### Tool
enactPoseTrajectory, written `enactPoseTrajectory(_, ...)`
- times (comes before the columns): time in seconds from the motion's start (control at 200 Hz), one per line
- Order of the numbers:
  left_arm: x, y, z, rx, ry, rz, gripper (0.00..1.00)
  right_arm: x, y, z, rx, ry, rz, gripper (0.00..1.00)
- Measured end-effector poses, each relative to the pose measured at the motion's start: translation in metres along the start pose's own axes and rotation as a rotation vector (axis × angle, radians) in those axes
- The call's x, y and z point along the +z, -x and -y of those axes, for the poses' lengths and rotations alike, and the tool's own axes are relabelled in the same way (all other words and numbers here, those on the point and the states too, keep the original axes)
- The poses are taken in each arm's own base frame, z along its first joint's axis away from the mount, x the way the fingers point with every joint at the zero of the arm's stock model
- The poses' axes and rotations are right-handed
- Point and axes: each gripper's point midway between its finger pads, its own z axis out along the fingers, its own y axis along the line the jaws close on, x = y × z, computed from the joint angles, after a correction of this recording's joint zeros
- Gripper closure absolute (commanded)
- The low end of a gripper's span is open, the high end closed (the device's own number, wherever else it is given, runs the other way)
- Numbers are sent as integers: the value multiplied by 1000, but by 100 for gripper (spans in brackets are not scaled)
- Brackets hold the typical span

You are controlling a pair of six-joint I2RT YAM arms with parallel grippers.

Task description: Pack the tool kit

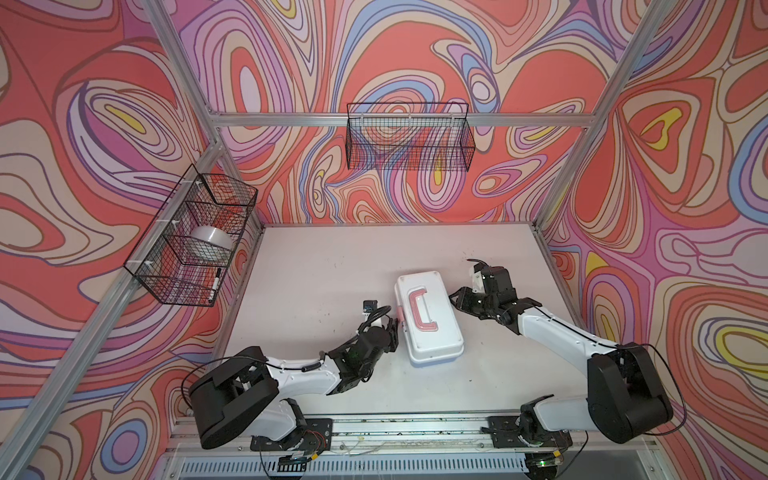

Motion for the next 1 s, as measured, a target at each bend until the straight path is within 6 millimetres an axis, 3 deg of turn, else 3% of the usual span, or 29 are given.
enactPoseTrajectory(0.401, 0, -2, 9, -130, -56, -4, 48, 2, -9, 6, 5, -7, -18, 66)
enactPoseTrajectory(0.997, 1, 1, 10, -216, -72, 20, 46, -1, -17, 9, -5, -8, -25, 66)
